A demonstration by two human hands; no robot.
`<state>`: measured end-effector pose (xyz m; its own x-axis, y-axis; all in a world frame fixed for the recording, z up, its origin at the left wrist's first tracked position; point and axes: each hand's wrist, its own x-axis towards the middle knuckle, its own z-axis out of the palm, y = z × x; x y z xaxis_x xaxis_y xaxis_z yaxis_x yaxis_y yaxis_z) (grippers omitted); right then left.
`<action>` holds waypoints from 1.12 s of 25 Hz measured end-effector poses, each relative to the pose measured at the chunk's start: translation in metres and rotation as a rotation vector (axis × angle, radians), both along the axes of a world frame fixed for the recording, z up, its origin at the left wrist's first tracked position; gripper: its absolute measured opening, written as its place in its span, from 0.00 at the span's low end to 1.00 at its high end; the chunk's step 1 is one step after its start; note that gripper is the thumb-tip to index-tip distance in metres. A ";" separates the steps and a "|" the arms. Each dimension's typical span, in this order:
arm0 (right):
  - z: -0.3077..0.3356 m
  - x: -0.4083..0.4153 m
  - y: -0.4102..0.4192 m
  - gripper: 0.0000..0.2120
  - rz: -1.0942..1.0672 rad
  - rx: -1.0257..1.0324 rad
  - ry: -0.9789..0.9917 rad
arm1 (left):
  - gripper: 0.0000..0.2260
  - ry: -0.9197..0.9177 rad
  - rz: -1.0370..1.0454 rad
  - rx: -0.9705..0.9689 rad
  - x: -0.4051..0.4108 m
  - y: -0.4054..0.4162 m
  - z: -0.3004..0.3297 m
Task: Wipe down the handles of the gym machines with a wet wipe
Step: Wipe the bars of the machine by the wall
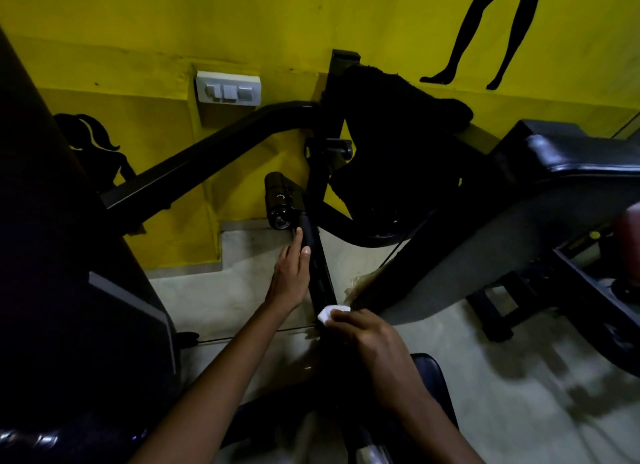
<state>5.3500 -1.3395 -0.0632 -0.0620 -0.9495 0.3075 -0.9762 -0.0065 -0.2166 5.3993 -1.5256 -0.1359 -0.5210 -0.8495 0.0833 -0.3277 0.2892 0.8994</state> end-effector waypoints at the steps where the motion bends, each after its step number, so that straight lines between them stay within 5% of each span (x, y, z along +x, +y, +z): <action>1: 0.002 -0.001 0.004 0.15 -0.029 -0.020 -0.028 | 0.22 -0.004 0.011 0.001 0.000 0.003 0.001; 4: -0.004 0.009 0.003 0.11 -0.124 -0.023 -0.163 | 0.21 -0.020 0.045 -0.006 0.003 0.015 0.001; 9: -0.006 0.010 0.037 0.21 0.068 -0.006 -0.195 | 0.21 -0.011 0.074 -0.003 0.009 0.036 0.005; 12: 0.006 0.011 0.043 0.14 -0.017 -0.111 -0.237 | 0.21 -0.012 0.094 0.005 0.012 0.049 0.010; 19: 0.015 0.016 0.080 0.27 0.065 0.020 -0.017 | 0.21 -0.034 0.091 0.005 0.021 0.068 0.014; 28: 0.018 0.026 0.096 0.13 0.120 -0.022 -0.013 | 0.21 -0.050 0.112 -0.016 0.027 0.088 0.016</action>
